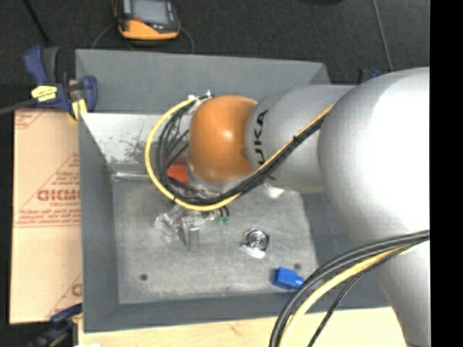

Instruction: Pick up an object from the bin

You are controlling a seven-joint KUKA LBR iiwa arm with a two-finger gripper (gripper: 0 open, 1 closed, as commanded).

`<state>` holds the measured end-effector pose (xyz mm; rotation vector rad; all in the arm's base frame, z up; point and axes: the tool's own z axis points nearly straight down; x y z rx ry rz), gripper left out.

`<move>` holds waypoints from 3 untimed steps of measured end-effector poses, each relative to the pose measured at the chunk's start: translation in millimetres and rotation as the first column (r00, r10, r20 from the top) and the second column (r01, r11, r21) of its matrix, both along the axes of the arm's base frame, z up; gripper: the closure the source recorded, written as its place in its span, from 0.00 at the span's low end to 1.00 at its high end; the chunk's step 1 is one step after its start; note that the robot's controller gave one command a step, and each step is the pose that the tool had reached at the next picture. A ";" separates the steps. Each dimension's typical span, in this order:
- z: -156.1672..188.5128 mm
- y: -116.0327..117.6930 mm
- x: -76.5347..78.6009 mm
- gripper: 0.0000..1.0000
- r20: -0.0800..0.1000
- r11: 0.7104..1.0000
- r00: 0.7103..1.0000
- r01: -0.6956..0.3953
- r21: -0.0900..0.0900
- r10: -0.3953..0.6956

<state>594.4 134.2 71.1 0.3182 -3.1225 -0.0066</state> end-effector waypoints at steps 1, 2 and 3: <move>31.1 -43.3 15.5 0.00 0.011 0.982 0.982 -0.190 -0.006 0.190; 33.0 -44.7 2.7 0.00 0.009 0.960 0.960 -0.279 -0.005 0.279; -2.0 -55.0 13.0 0.00 0.002 0.951 0.951 -0.308 -0.004 0.308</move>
Offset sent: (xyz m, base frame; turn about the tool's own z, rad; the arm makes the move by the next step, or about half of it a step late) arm 0.0128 -0.0403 0.0289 -0.1961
